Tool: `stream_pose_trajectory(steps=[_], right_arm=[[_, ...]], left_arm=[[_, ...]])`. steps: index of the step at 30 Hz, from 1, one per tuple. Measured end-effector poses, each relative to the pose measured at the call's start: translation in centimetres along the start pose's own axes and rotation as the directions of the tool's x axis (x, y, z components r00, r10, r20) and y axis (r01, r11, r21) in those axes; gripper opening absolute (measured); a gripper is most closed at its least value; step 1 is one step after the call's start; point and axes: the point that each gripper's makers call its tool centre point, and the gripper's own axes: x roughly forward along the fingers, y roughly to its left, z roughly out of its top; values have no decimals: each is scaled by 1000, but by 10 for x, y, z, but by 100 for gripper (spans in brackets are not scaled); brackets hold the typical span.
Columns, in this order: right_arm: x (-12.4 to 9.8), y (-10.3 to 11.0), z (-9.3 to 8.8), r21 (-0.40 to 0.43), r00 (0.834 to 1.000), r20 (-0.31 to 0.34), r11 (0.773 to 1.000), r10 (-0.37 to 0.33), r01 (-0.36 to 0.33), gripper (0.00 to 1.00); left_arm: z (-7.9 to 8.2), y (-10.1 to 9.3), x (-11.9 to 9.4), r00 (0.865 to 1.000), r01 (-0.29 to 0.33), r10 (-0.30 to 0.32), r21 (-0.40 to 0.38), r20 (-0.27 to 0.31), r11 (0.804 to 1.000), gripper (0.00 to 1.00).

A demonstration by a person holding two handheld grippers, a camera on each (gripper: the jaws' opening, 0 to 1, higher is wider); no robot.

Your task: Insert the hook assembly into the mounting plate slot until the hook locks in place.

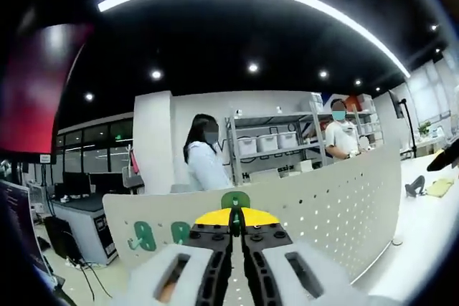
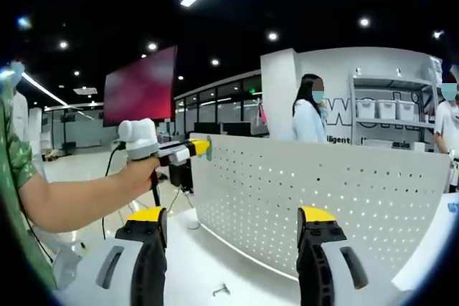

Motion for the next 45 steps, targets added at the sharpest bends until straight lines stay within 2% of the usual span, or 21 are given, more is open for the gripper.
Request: stream_pose_trajectory(steps=[13, 22, 45], right_arm=[[-1, -5, -3, -1, 1000, -13, 1000, -10, 10, 75], [-1, -8, -3, 3, 1000, -17, 1000, -15, 15, 74], [1, -8, -4, 0, 1000, -28, 1000, -12, 12, 73]], left_arm=[[-15, 3, 11, 1000, -29, 29, -22, -5, 999, 3], [-19, 7, 16, 999, -40, 40, -44, -5, 998, 3], [-27, 13, 23, 999, -47, 47, -40, -14, 998, 3]])
